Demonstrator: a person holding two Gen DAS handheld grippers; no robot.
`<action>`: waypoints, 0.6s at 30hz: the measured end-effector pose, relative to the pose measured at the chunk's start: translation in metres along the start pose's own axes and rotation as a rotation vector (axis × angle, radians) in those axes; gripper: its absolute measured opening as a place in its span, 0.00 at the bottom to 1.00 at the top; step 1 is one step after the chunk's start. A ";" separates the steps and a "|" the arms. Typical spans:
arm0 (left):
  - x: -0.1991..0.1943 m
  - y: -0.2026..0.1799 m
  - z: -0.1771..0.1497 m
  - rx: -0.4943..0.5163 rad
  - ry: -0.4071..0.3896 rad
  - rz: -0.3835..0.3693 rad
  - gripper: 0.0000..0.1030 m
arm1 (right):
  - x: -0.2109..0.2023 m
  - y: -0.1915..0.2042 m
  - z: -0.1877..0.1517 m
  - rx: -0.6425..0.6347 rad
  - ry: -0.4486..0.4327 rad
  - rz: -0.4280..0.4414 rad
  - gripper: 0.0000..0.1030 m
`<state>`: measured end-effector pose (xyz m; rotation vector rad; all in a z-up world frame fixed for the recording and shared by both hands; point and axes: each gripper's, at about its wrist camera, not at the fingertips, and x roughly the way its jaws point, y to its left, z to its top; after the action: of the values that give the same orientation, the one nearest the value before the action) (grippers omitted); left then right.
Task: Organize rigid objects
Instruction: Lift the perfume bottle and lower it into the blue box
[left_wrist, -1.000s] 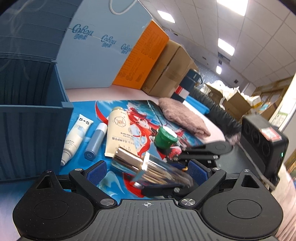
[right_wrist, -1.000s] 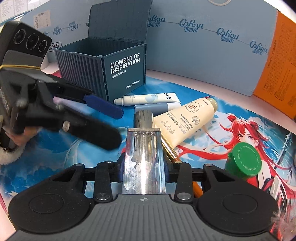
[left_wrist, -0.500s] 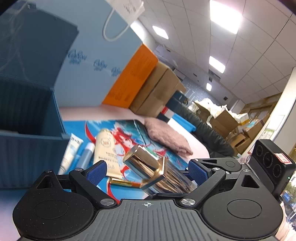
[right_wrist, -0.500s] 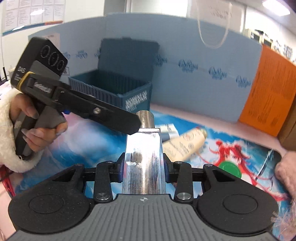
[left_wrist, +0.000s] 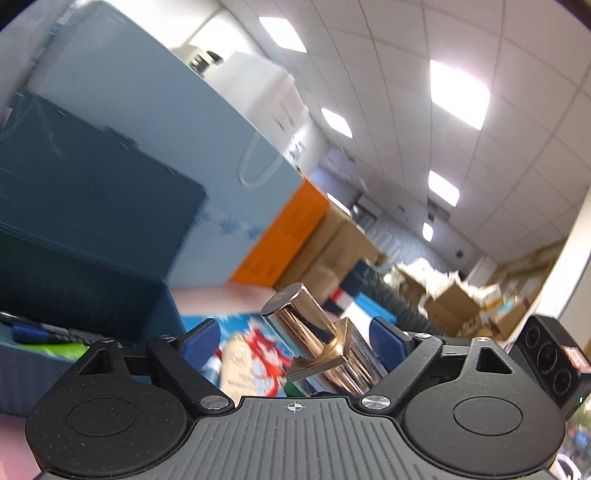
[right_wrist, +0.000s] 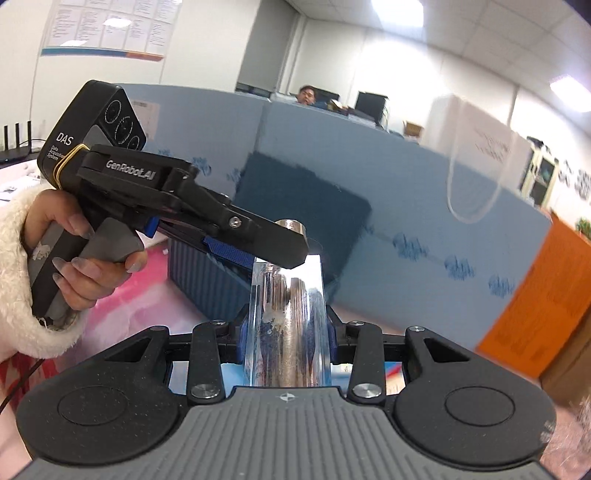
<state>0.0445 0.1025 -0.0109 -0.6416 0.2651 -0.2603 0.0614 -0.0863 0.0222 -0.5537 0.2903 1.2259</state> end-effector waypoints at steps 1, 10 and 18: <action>-0.005 0.003 0.003 -0.010 -0.018 0.003 0.82 | 0.004 0.003 0.006 -0.012 -0.004 0.003 0.34; -0.039 0.034 0.020 -0.082 -0.177 0.059 0.57 | 0.057 0.021 0.057 -0.150 0.018 0.016 0.34; -0.066 0.074 0.031 -0.190 -0.300 0.102 0.54 | 0.112 0.035 0.084 -0.260 0.071 0.071 0.34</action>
<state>0.0040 0.1981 -0.0216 -0.8420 0.0332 -0.0391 0.0583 0.0581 0.0277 -0.8186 0.2129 1.3239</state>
